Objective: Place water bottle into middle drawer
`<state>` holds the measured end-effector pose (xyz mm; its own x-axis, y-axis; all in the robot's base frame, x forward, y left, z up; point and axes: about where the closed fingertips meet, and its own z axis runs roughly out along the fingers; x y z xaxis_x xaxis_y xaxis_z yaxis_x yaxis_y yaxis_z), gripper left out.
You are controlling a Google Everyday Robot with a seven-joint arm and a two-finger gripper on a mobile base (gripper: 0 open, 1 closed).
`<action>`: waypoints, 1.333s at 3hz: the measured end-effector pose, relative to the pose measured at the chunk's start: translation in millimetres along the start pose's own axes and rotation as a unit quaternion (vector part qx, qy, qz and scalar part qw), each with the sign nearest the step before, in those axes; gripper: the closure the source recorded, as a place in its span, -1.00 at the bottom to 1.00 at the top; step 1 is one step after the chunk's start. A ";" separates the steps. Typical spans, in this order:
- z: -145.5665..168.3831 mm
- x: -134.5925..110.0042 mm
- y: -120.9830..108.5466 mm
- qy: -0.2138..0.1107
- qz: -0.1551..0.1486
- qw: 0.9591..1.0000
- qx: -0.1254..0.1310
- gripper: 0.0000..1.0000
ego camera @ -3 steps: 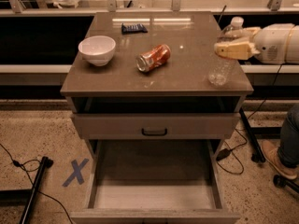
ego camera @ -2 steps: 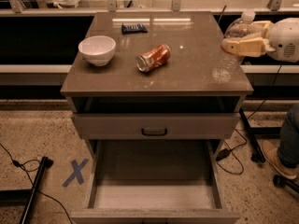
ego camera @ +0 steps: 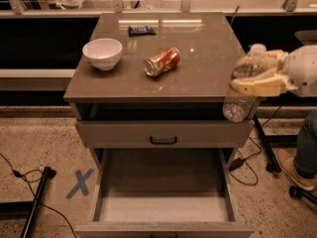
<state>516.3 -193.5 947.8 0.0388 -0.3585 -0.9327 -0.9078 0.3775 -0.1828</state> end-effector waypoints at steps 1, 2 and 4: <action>6.9 10.7 11.4 0.005 0.009 1.000 -0.013 1.00; 24.1 29.0 17.0 -0.018 0.033 0.999 -0.015 1.00; 95.5 96.0 84.7 -0.134 0.060 0.989 -0.021 1.00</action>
Offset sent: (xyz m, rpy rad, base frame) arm 0.0003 0.0262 -0.0742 0.1523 0.0919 0.0009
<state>483.0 -114.4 813.1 0.0351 -0.0716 -0.9968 -0.9286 0.3663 -0.0591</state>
